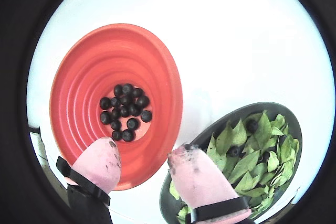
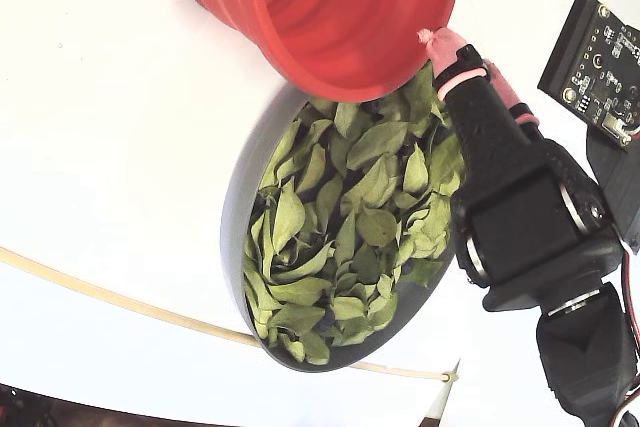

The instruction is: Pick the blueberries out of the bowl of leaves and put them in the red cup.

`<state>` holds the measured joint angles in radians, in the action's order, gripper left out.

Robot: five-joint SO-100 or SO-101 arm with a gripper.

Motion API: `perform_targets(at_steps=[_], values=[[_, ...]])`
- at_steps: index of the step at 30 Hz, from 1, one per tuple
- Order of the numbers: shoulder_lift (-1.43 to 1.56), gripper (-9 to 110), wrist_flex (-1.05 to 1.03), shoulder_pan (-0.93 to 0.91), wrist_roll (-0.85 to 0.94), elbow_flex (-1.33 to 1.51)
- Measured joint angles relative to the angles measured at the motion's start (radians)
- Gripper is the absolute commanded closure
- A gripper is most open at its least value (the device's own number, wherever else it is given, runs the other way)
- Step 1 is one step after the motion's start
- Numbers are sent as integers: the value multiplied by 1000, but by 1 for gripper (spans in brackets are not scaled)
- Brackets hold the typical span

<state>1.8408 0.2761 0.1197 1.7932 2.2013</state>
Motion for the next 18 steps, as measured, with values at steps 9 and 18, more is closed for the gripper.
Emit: perform_targets(at_steps=[9,18], values=[[35,85,-9,-54,2,15],[35,85,-9,-107,2,15]])
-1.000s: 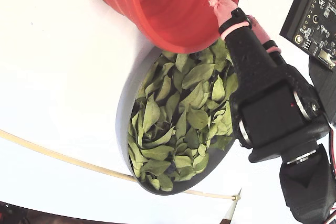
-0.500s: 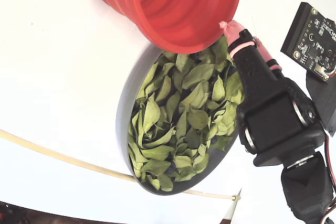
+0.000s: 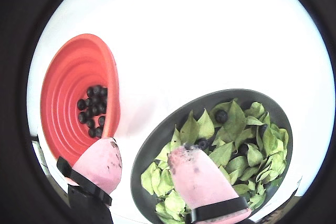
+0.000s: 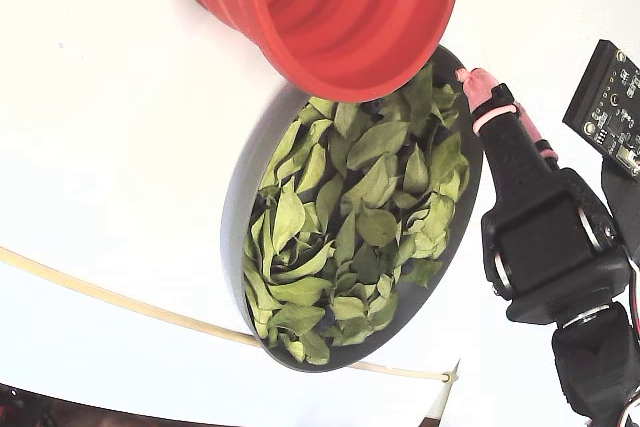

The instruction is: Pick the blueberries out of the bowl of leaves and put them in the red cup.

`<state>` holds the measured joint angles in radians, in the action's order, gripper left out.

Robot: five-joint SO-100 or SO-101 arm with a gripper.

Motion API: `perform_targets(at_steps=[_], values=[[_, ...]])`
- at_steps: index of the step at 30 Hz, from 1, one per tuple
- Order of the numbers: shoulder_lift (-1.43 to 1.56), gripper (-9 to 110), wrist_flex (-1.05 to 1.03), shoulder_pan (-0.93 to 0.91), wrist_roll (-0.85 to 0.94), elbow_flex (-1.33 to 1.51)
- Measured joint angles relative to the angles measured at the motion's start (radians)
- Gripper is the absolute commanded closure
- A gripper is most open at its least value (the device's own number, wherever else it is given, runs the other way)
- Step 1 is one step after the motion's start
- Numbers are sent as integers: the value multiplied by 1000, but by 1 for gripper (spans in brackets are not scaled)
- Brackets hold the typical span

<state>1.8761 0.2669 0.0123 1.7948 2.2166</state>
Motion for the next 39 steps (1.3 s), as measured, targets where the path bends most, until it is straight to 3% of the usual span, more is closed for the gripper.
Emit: perform_targets(at_steps=[13,39], values=[[0,85,9,-74,8,0],[-279,86,114,-135,-9,-46]])
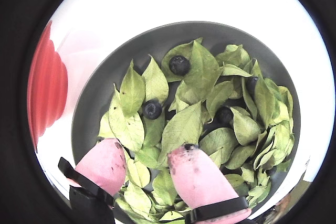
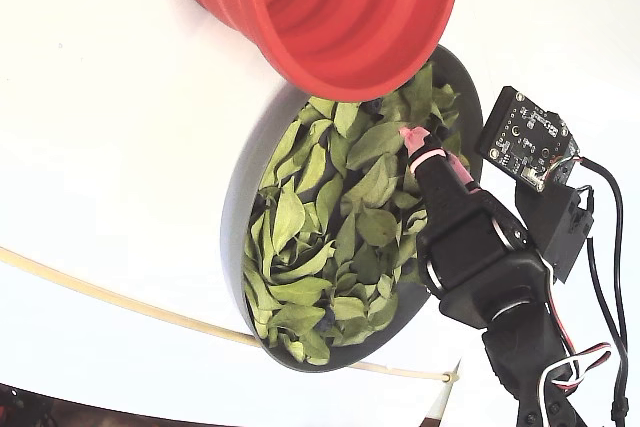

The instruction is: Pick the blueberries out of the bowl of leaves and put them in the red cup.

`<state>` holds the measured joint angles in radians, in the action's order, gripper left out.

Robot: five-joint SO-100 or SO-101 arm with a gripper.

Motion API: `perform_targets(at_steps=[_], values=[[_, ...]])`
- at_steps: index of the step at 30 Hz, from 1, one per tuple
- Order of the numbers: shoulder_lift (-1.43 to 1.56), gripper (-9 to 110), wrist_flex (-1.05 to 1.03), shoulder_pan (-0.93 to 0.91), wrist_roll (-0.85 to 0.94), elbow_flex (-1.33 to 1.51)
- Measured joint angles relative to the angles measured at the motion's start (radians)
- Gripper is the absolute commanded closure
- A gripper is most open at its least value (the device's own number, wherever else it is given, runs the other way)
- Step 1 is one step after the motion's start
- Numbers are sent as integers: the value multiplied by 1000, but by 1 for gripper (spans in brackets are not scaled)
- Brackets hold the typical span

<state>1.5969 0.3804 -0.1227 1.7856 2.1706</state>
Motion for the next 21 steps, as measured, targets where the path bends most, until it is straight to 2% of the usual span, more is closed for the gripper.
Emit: perform_targets(at_steps=[21], values=[[-146,85,20,0,-54,-124]])
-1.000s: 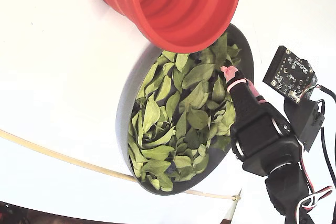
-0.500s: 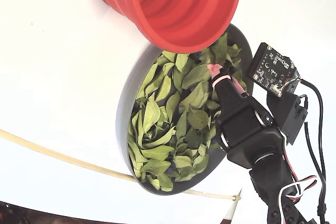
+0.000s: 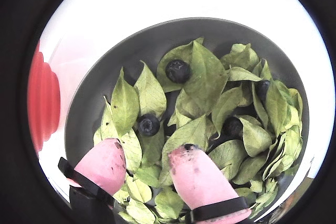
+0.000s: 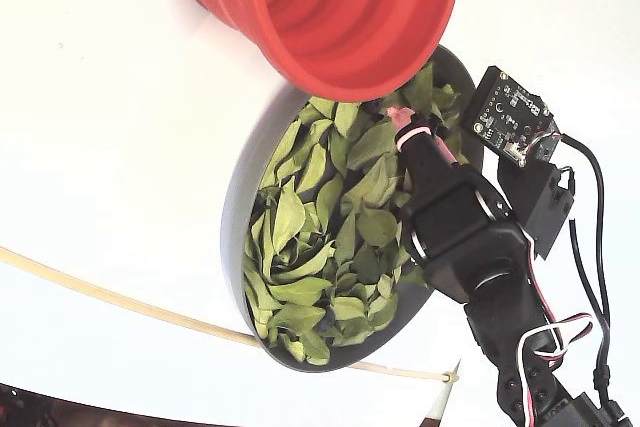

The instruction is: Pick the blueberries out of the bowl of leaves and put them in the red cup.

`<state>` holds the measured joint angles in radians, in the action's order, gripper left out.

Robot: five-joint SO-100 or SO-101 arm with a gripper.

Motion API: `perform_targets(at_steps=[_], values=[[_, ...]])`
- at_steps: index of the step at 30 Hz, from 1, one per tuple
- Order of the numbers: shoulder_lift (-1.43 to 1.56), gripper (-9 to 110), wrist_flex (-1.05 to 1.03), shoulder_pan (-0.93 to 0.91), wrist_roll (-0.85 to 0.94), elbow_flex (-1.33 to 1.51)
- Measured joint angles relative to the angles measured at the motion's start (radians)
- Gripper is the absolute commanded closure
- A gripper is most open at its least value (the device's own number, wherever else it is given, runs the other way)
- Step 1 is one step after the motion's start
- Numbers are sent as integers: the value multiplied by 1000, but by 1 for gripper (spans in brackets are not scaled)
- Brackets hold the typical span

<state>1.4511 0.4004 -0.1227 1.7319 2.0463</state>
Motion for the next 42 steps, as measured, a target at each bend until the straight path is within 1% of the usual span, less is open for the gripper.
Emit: perform_targets(at_steps=[13,42], values=[[-80,85,35,5,-28,-51],[-181,85,67,15,-28,-120]])
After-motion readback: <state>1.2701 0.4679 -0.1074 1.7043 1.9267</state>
